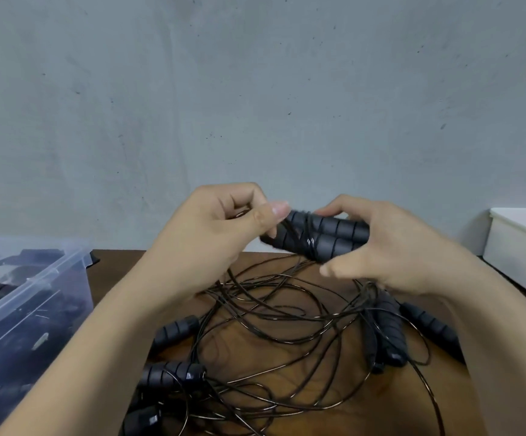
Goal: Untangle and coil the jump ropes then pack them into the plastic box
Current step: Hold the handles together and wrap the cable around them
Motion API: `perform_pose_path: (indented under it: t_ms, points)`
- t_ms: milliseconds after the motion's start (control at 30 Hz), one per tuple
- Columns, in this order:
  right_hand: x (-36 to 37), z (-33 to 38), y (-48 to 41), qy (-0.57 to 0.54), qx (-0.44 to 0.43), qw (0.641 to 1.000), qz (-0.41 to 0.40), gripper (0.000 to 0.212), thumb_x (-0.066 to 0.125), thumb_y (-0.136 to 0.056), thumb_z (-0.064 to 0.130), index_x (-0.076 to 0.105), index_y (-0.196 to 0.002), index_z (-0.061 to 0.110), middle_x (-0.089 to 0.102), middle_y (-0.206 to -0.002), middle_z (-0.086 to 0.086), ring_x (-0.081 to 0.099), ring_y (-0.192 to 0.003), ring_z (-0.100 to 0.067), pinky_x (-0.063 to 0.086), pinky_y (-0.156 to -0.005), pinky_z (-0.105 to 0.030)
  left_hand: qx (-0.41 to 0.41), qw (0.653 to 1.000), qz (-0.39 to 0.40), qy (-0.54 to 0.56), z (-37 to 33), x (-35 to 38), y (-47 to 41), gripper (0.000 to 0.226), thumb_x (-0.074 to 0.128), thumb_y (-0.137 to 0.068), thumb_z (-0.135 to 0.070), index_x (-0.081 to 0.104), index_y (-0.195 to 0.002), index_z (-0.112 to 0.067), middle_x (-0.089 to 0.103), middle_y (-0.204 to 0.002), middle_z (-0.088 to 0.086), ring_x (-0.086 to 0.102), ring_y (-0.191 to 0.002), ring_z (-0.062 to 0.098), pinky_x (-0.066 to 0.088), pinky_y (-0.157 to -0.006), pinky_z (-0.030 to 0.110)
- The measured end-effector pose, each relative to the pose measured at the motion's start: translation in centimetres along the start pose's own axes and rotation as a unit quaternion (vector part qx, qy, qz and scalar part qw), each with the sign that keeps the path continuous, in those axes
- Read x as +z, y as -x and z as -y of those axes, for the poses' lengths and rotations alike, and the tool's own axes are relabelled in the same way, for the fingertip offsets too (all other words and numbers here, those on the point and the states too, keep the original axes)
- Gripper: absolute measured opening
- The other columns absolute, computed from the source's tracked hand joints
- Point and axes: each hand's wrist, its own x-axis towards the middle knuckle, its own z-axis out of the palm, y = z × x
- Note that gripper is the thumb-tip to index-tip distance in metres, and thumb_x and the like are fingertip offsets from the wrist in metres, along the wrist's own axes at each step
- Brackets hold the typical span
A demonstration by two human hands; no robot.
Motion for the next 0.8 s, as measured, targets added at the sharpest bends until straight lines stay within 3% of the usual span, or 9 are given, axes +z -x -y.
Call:
perform_pose_path:
  t_ms: [100, 267, 333, 433, 500, 567, 667, 733, 800]
  points:
    - [0.0, 0.9, 1.0, -0.054, -0.026, 0.987, 0.147, 0.056, 0.094, -0.077, 0.017, 0.069, -0.119, 0.045, 0.069, -0.073, 0.001, 0.051, -0.051, -0.017, 0.044, -0.050, -0.031, 0.028, 0.999, 0.002, -0.042, -0.1, -0.7, 0.0, 0.036, 0.069, -0.088, -0.049, 0.070, -0.075, -0.016, 0.039, -0.051, -0.012, 0.033, -0.049, 0.007, 0.028, -0.050, 0.018]
    - [-0.1, 2.2, 2.1, -0.113, -0.065, 0.963, 0.237, 0.057, 0.092, -0.079, 0.011, 0.069, -0.121, 0.044, 0.059, -0.067, -0.006, 0.044, -0.052, -0.022, 0.038, -0.047, -0.025, 0.038, 0.997, 0.039, -0.048, 0.9, -1.4, -0.4, 0.033, 0.080, -0.083, -0.054, 0.075, -0.076, -0.023, 0.056, -0.071, 0.026, 0.042, -0.061, 0.028, 0.036, -0.058, 0.028]
    - [-0.2, 2.6, 2.5, -0.136, -0.080, 0.955, 0.252, 0.057, 0.093, -0.078, 0.008, 0.071, -0.119, 0.042, 0.060, -0.071, -0.010, 0.043, -0.053, -0.024, 0.038, -0.045, -0.025, 0.043, 0.997, 0.040, -0.042, 1.7, -1.4, -0.7, 0.033, 0.082, -0.080, -0.052, 0.074, -0.073, -0.021, 0.058, -0.071, 0.023, 0.043, -0.060, 0.027, 0.035, -0.055, 0.032]
    - [-0.5, 2.7, 2.9, -0.186, -0.115, 0.943, 0.251, 0.059, 0.095, -0.072, 0.001, 0.073, -0.116, 0.034, 0.065, -0.083, -0.025, 0.043, -0.049, -0.023, 0.038, -0.042, -0.022, 0.031, 0.998, 0.045, 0.021, 2.8, -1.2, -0.7, 0.038, 0.074, -0.089, -0.047, 0.066, -0.073, -0.012, 0.057, -0.064, 0.006, 0.046, -0.058, 0.013, 0.035, -0.054, 0.022]
    - [-0.4, 2.6, 2.6, -0.248, -0.132, 0.930, 0.238, 0.058, 0.095, -0.070, -0.003, 0.073, -0.115, 0.026, 0.063, -0.092, -0.035, 0.043, -0.041, -0.018, 0.039, -0.041, -0.019, 0.002, 0.999, 0.040, 0.024, 3.5, -0.9, -0.6, 0.028, 0.067, -0.101, -0.027, 0.062, -0.079, -0.010, 0.063, -0.073, 0.001, 0.054, -0.063, 0.013, 0.040, -0.058, 0.021]
    - [0.0, 2.3, 1.9, -0.349, -0.128, 0.906, 0.202, 0.055, 0.093, -0.067, -0.002, 0.068, -0.113, 0.015, 0.064, -0.095, -0.036, 0.047, -0.038, -0.012, 0.040, -0.037, -0.017, -0.024, 0.999, 0.017, -0.032, 3.6, -0.1, -0.3, 0.034, 0.056, -0.107, -0.017, 0.060, -0.075, -0.027, 0.058, -0.065, -0.009, 0.050, -0.057, 0.005, 0.041, -0.056, 0.022]
    - [0.2, 2.1, 1.1, -0.439, -0.134, 0.882, 0.110, 0.062, 0.094, -0.063, 0.002, 0.057, -0.112, 0.008, 0.065, -0.077, -0.025, 0.049, -0.041, -0.011, 0.039, -0.034, -0.017, -0.019, 0.999, 0.031, 0.017, 2.5, 2.2, 0.0, 0.042, 0.044, -0.112, -0.042, 0.062, -0.074, -0.037, 0.035, -0.062, -0.004, 0.030, -0.054, 0.018, 0.026, -0.051, 0.031]
    - [0.2, 2.1, 1.0, -0.420, -0.147, 0.895, 0.036, 0.066, 0.097, -0.061, 0.005, 0.055, -0.111, 0.011, 0.066, -0.067, -0.012, 0.048, -0.044, -0.017, 0.040, -0.037, -0.019, -0.021, 0.999, 0.044, 0.016, 1.6, 3.2, 0.0, 0.035, 0.041, -0.113, -0.042, 0.064, -0.090, -0.027, 0.034, -0.064, -0.005, 0.029, -0.055, 0.018, 0.027, -0.049, 0.029]
    - [0.3, 2.3, 0.9, -0.359, -0.148, 0.921, -0.039, 0.060, 0.101, -0.063, 0.012, 0.061, -0.105, 0.022, 0.070, -0.072, -0.013, 0.051, -0.052, -0.028, 0.045, -0.045, -0.027, -0.032, 0.998, 0.051, -0.012, 1.6, 3.9, 0.0, 0.032, 0.041, -0.113, -0.040, 0.063, -0.097, -0.023, 0.038, -0.060, -0.012, 0.032, -0.052, 0.013, 0.030, -0.050, 0.027]
